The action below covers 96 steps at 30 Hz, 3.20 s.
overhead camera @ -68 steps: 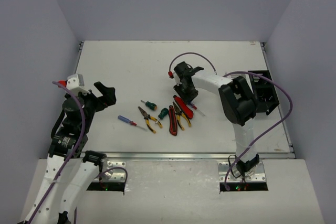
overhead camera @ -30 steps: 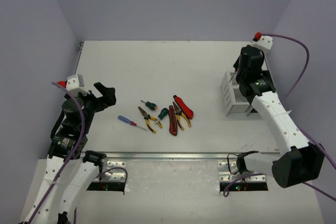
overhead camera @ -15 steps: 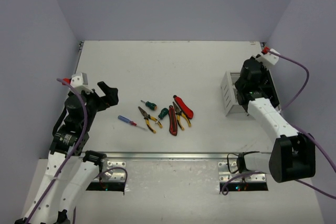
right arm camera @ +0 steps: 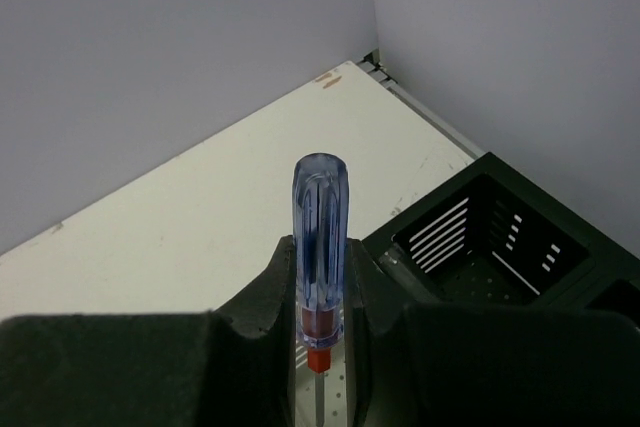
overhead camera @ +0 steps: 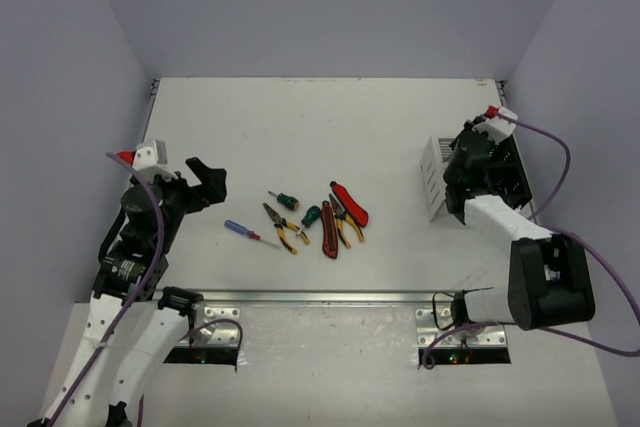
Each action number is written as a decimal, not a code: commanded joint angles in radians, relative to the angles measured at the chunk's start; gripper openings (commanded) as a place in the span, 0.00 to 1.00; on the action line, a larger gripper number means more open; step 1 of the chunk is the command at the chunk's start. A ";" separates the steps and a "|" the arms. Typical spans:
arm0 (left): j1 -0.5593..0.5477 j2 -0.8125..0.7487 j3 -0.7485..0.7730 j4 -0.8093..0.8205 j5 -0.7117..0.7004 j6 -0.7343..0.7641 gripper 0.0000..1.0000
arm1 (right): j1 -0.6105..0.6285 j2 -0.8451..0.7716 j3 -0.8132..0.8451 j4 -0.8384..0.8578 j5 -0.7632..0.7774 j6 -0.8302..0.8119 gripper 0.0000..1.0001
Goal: Sort the tools into containers
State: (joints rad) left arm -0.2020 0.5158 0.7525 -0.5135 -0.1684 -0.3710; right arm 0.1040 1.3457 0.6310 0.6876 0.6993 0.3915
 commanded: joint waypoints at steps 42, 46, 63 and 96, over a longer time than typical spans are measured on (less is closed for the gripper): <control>-0.101 0.695 0.068 -0.266 -0.213 -0.760 0.93 | 0.404 -0.180 0.453 -1.259 -0.570 -0.065 0.89; -0.117 0.866 0.074 -0.253 -0.186 -0.805 0.78 | 0.403 -0.208 0.435 -1.253 -0.591 -0.067 0.90; -0.123 1.100 -0.007 -0.100 -0.170 -0.829 0.00 | 0.404 -0.258 0.374 -1.164 -0.732 -0.062 0.90; -0.480 0.239 -0.312 0.962 0.600 -0.087 0.00 | 0.562 -0.328 0.222 -0.718 -0.991 0.449 0.79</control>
State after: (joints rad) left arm -0.6542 0.7719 0.4374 0.2890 0.3305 -0.5299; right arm 0.6119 0.9952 0.7788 -0.0121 -0.4419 0.8268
